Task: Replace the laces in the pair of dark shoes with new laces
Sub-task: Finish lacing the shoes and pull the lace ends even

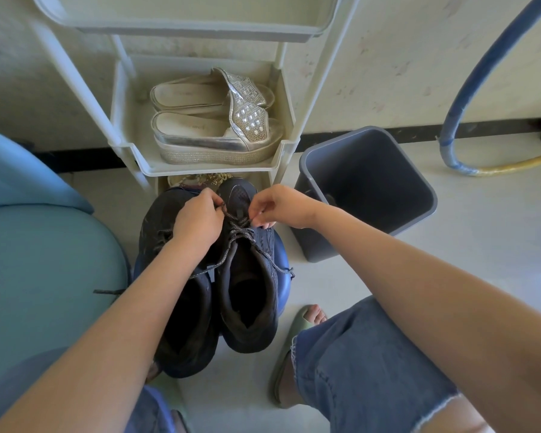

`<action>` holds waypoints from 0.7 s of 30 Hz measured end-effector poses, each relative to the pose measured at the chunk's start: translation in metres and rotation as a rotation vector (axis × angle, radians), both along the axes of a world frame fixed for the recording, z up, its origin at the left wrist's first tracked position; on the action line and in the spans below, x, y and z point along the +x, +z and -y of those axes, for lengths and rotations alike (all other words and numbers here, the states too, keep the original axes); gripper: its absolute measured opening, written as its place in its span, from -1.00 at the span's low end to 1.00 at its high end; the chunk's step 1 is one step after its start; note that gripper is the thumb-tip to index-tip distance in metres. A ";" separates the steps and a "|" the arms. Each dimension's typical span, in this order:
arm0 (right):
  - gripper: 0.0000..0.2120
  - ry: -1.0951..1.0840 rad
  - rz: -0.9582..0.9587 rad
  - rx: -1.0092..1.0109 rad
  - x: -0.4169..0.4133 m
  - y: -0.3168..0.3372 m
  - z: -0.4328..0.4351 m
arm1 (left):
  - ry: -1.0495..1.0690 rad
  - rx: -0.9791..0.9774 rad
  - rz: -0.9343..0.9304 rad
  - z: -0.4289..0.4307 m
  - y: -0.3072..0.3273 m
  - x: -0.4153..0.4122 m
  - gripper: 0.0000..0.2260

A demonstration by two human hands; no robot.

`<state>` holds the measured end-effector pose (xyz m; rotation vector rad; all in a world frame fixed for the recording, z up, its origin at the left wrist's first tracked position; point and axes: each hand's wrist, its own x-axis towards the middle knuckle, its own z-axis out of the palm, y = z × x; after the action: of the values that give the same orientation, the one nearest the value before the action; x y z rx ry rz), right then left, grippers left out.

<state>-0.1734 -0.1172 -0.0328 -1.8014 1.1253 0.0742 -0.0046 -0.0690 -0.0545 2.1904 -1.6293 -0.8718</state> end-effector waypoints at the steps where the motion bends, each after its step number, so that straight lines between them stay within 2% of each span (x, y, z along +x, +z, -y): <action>1: -0.92 0.002 -0.016 0.025 -0.001 0.002 0.000 | -0.013 0.010 -0.004 0.000 0.000 0.000 -0.84; 4: -0.77 0.079 -0.170 0.073 0.002 0.008 0.002 | -0.052 0.059 -0.015 0.001 0.001 0.001 -0.82; 7: -0.64 0.098 -0.233 0.112 0.006 0.013 0.004 | -0.053 0.127 -0.050 0.001 0.002 0.004 -0.84; 9: -0.68 0.103 -0.258 0.065 0.004 0.014 0.005 | -0.055 0.173 -0.109 0.000 0.002 0.005 -0.81; 13: -0.94 0.050 -0.193 -0.045 0.001 0.011 0.005 | -0.114 0.258 -0.132 0.001 0.004 0.003 -0.68; 16: -0.86 0.084 -0.180 -0.138 0.003 0.010 0.003 | -0.106 0.307 -0.154 0.001 0.005 0.002 -0.59; 18: -0.88 0.125 -0.187 -0.193 0.005 0.012 0.001 | -0.128 0.320 -0.132 0.001 0.003 0.003 -0.52; 21: -0.90 0.140 -0.207 -0.216 0.004 0.018 0.001 | -0.135 0.360 -0.199 -0.001 0.006 0.006 -0.40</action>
<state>-0.1689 -0.1180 -0.0146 -2.1028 1.1866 0.2344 0.0012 -0.0685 -0.0484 2.1419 -1.6396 -1.4718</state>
